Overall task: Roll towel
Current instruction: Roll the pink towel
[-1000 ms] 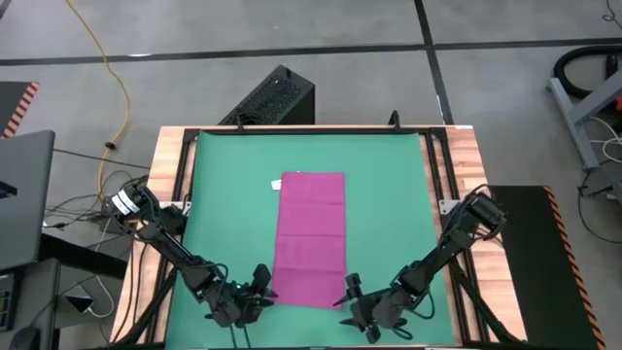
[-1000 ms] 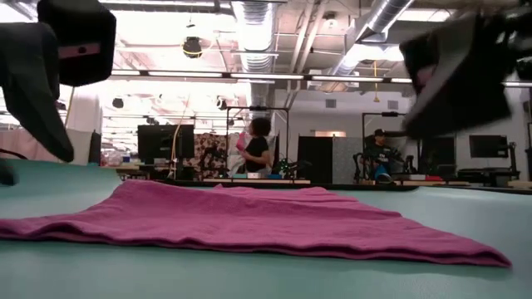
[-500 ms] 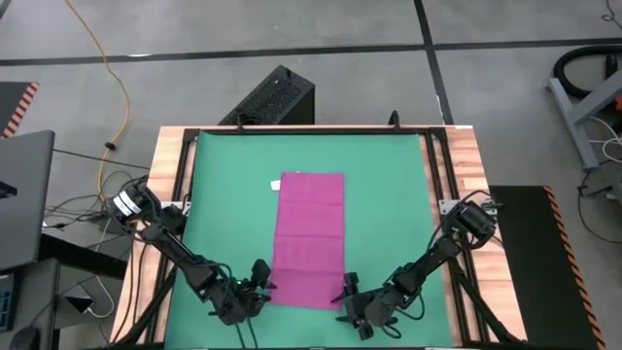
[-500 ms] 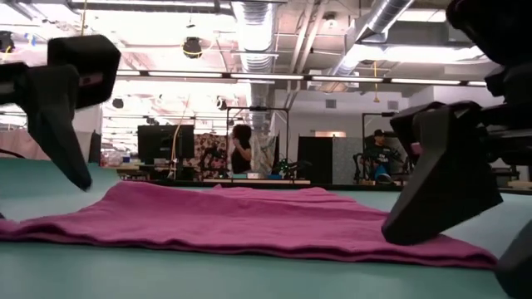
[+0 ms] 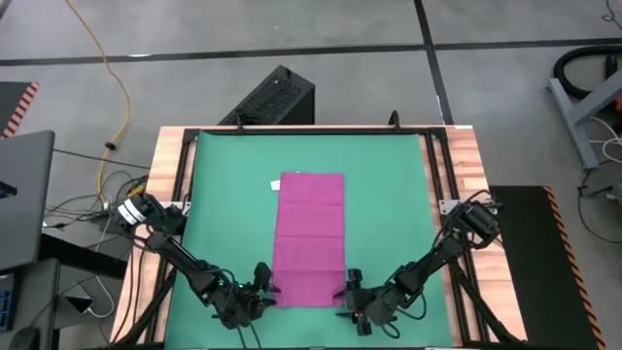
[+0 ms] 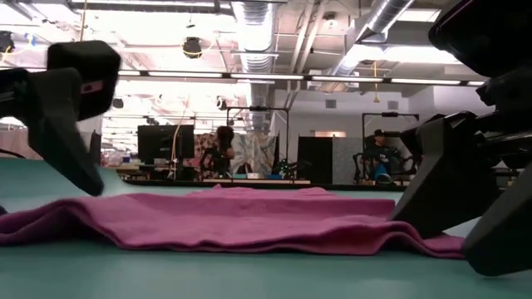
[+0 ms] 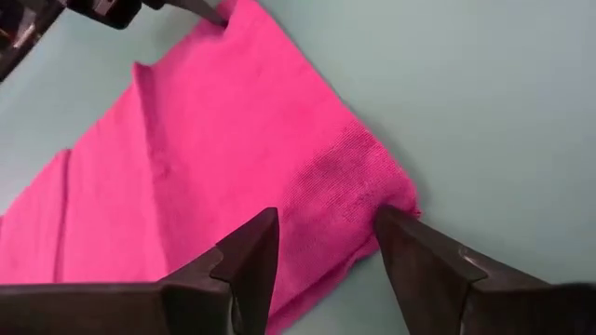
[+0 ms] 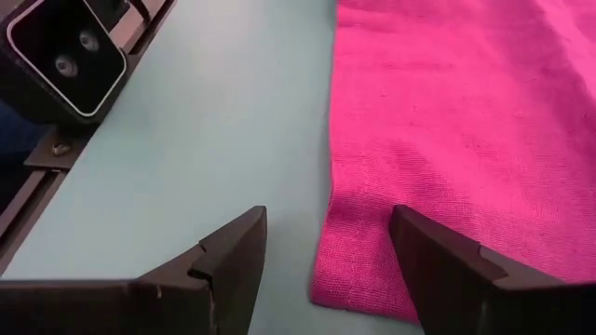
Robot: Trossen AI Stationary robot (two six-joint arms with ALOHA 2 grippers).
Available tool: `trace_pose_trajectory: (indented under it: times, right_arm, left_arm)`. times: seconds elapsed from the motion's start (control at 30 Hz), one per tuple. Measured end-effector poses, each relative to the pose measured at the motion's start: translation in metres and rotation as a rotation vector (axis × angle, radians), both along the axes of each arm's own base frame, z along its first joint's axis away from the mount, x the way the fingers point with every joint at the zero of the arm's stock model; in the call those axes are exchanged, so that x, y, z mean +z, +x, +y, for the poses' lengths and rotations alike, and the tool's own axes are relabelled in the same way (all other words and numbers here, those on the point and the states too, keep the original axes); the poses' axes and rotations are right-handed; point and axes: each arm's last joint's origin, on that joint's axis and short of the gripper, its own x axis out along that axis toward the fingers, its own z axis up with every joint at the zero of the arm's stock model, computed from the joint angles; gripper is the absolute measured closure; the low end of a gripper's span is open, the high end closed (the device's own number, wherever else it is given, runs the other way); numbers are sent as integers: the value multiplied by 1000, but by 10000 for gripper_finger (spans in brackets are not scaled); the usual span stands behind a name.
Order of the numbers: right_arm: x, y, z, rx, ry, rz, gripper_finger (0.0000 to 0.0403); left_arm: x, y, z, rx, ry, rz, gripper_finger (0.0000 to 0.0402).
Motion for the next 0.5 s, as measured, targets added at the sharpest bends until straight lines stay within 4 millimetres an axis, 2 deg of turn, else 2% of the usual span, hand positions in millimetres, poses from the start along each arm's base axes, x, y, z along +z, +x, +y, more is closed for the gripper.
trace_pose_trajectory:
  times: [0.1, 0.27, 0.33, 0.5]
  right_arm:
    - [0, 0, 0, -1, 0, 0, 148]
    - [-1, 0, -2, -15, -15, -5, 148]
    - [-1, 0, -2, -16, -16, -6, 148]
    - [-1, 0, -2, -18, -17, -6, 148]
  left_arm:
    - [13, -8, -2, -11, 4, -22, 223]
    - [42, -12, -8, 17, -112, -107, 223]
    - [41, -12, -9, 30, -140, -103, 223]
    - [17, -9, -15, -31, -89, -69, 223]
